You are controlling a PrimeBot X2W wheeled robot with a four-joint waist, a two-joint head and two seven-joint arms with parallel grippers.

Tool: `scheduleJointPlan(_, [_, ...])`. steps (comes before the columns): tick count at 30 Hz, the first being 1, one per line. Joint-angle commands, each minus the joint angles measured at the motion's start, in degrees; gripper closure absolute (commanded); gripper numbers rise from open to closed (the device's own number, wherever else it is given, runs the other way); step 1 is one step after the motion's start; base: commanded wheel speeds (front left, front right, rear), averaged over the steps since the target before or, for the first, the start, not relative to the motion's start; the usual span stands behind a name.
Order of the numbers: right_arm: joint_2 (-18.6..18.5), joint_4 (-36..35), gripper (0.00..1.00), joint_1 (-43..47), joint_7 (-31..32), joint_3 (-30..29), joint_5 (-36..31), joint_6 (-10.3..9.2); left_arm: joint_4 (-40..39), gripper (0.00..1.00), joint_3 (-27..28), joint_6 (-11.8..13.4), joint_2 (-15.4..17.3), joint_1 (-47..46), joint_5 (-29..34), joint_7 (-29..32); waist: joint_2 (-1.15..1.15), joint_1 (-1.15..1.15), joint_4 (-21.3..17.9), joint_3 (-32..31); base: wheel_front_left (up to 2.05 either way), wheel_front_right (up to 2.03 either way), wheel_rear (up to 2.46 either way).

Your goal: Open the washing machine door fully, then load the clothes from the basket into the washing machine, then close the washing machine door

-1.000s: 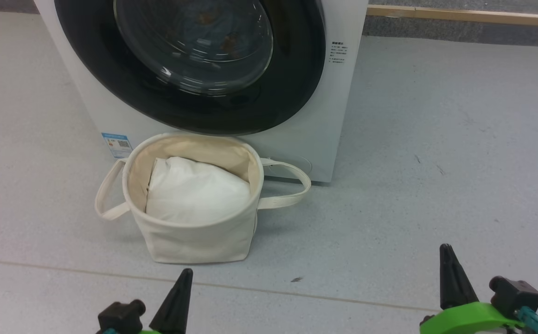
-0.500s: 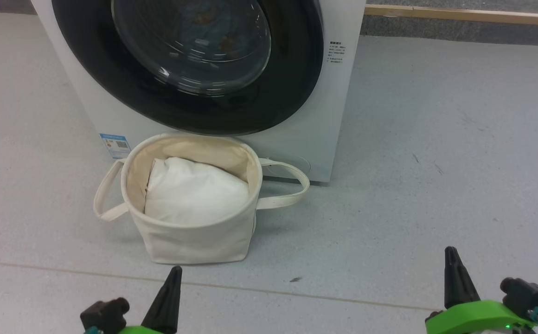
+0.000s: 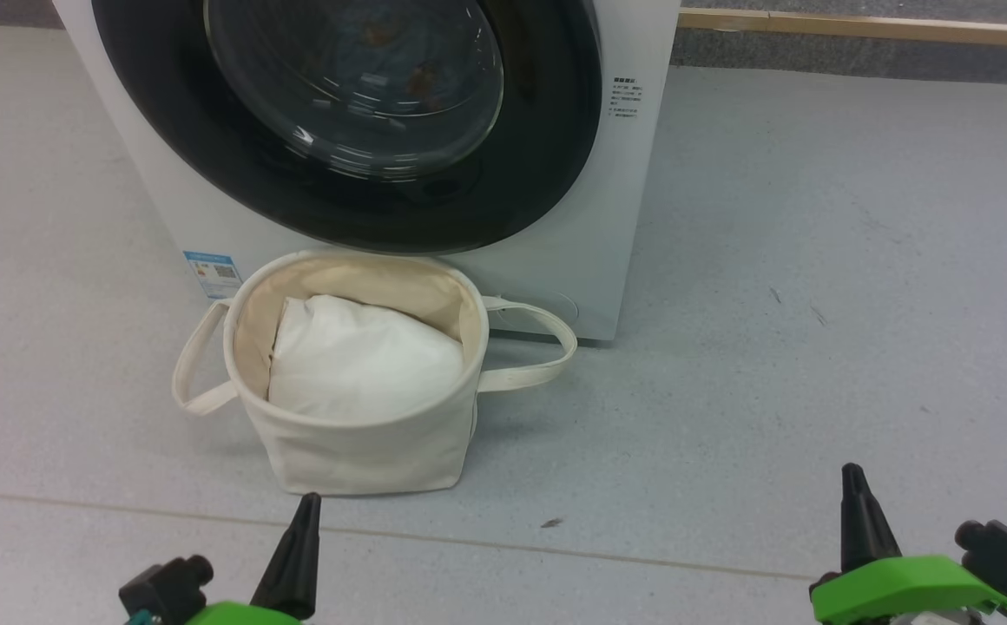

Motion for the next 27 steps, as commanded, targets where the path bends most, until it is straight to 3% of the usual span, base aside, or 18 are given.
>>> scheduleJointPlan(1, [-0.82, -1.51, 1.00, -2.96, 0.43, -0.07, 1.90, 0.00, -2.28, 1.00, 1.26, -0.16, 0.32, -2.69, -1.74, 0.50, 0.00, 0.00, -0.03, 0.00, 0.00, 0.00, 0.00])
scheduleJointPlan(27, [-1.12, -1.24, 1.00, -4.14, 4.56, -1.60, 17.85, 0.00, -3.78, 1.00, 4.56, -0.28, 0.51, -2.96, -17.61, 4.82, 0.00, 0.00, -0.54, -0.01, 0.00, 0.00, 0.00])
